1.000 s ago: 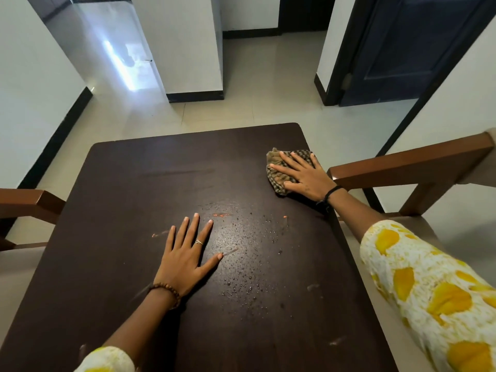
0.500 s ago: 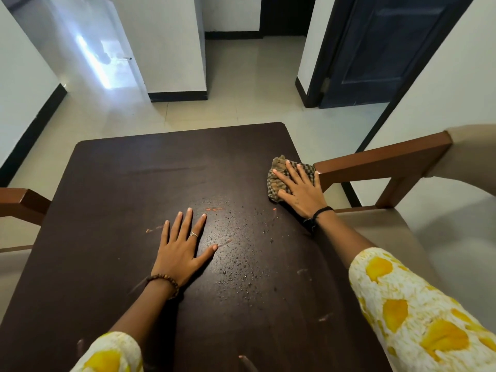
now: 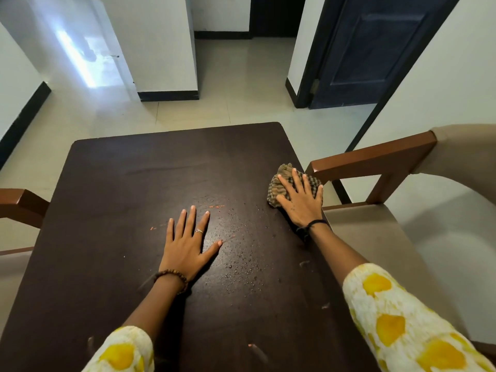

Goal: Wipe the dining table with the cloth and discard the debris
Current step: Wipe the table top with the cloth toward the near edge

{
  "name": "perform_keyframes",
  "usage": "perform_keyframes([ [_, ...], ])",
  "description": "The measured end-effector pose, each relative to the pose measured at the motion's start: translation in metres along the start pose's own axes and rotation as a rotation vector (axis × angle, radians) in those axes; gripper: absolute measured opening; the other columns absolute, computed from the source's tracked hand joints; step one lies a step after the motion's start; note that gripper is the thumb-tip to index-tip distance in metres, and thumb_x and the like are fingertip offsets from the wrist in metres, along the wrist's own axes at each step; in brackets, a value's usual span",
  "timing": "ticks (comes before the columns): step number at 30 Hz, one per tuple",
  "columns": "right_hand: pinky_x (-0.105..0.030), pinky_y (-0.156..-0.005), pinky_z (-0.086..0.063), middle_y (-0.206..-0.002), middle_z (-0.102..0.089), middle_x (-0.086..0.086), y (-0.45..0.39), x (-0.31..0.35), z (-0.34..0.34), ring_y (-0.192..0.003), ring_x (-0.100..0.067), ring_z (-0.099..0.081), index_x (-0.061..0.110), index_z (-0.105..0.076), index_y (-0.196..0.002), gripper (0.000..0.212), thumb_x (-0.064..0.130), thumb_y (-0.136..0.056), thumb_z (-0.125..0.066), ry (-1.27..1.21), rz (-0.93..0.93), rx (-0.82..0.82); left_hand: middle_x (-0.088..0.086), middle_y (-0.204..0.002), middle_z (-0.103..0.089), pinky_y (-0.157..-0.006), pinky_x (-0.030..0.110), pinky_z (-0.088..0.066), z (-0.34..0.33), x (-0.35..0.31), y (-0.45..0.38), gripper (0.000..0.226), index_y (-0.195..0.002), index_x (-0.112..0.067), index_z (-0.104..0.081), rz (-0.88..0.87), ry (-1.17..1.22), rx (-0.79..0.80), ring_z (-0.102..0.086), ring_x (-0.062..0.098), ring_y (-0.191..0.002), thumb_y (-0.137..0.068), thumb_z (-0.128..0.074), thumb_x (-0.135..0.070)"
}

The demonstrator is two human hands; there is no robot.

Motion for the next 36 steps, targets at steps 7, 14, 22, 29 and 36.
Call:
perform_keyframes([
  [7,-0.059,-0.108,0.01,-0.157,0.009,0.0,0.022,0.014,-0.006,-0.143,-0.025,0.007,0.039,-0.003,-0.146,0.06,0.06,-0.092,-0.018,0.035,-0.007,-0.003,-0.001,-0.152,0.002,-0.114,0.038,-0.002,0.021,0.007,0.013,0.075,-0.143,-0.02,0.001,0.046,0.381,-0.128,-0.008,0.014,-0.14,-0.085,-0.021,-0.062],
  [14,-0.061,-0.108,0.008,-0.157,0.008,0.0,0.035,0.034,-0.009,-0.143,-0.026,0.007,0.038,-0.004,-0.146,0.069,0.062,-0.081,-0.01,0.007,-0.052,0.014,0.0,-0.154,-0.002,-0.114,0.04,0.001,0.049,0.109,0.083,0.074,-0.146,-0.023,-0.005,0.159,0.237,-0.121,0.0,0.013,-0.141,-0.085,-0.023,-0.062],
  [22,-0.062,-0.108,0.007,-0.157,0.008,0.0,0.027,0.116,-0.022,-0.143,-0.025,0.007,0.038,-0.005,-0.146,0.059,0.054,-0.094,-0.027,0.032,0.043,-0.012,0.013,-0.151,-0.017,-0.113,0.047,-0.005,0.041,0.169,0.121,0.077,-0.144,-0.013,-0.015,0.389,0.088,-0.097,-0.012,0.024,-0.139,-0.083,-0.015,-0.06],
  [29,-0.063,-0.105,0.014,-0.157,0.008,0.0,0.03,0.258,-0.043,-0.143,-0.026,0.007,0.038,-0.013,-0.145,0.057,0.055,-0.093,-0.029,-0.027,0.299,0.04,0.012,-0.151,-0.019,-0.112,0.045,-0.005,0.039,0.17,0.119,0.077,-0.143,-0.011,-0.02,0.382,0.041,-0.133,-0.014,0.024,-0.139,-0.083,-0.016,-0.059],
  [36,-0.059,-0.106,0.015,-0.157,0.005,0.004,0.041,0.294,-0.049,-0.144,-0.023,0.005,0.04,-0.014,-0.145,0.055,0.054,-0.094,-0.026,-0.009,0.485,0.073,0.009,-0.151,-0.021,-0.113,0.042,-0.005,0.039,0.174,0.12,0.068,-0.143,-0.013,-0.024,0.379,0.117,-0.138,-0.015,0.021,-0.139,-0.086,-0.03,-0.05],
])
Point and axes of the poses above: each hand's wrist, its own y-axis away from the middle knuckle, its own z-axis out of the back of the hand, x = y × z, the point moved 4 cm from there along -y, towards the middle knuckle
